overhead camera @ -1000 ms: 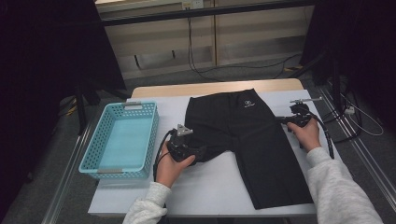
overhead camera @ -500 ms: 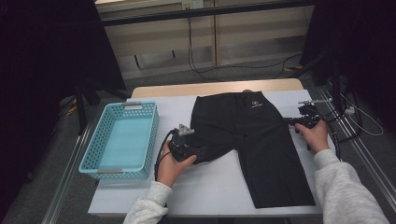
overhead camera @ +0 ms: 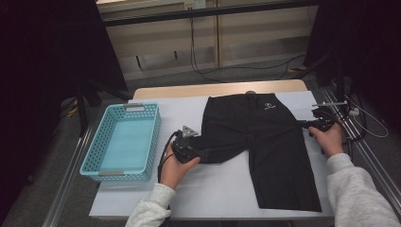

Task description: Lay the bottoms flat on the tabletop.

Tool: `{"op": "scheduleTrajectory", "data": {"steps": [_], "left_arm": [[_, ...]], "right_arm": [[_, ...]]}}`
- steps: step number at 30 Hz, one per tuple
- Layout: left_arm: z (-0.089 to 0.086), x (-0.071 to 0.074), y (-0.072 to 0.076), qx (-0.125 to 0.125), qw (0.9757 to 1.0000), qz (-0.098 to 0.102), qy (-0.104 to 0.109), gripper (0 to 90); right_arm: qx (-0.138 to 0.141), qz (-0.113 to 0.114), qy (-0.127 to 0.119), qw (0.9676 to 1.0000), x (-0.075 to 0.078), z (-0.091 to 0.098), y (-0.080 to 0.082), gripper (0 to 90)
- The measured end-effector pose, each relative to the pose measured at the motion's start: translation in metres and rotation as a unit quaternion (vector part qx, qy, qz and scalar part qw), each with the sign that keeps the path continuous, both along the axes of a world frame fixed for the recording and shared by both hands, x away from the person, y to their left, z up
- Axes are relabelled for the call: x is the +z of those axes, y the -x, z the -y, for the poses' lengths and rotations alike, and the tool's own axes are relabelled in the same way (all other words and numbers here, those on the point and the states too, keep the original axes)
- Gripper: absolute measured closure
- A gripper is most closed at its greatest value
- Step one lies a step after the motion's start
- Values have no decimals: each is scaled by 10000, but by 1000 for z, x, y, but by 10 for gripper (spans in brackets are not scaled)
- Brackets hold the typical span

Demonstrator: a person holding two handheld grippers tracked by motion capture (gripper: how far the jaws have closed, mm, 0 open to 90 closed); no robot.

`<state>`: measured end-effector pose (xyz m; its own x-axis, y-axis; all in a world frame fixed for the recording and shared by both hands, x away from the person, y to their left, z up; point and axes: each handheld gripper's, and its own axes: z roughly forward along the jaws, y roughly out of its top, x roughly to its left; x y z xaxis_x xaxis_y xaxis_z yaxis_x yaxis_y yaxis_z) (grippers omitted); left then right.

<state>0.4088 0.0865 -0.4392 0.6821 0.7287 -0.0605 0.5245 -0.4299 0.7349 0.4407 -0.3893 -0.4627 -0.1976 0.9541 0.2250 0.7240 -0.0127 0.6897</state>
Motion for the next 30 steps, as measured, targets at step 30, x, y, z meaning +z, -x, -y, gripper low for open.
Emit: {"op": "scheduleTrajectory", "data": {"steps": [30], "left_arm": [[4,1,-1,-53,10000,50,16,176]], "right_arm": [[-234,175,371,9989,2,9,13,676]]}}
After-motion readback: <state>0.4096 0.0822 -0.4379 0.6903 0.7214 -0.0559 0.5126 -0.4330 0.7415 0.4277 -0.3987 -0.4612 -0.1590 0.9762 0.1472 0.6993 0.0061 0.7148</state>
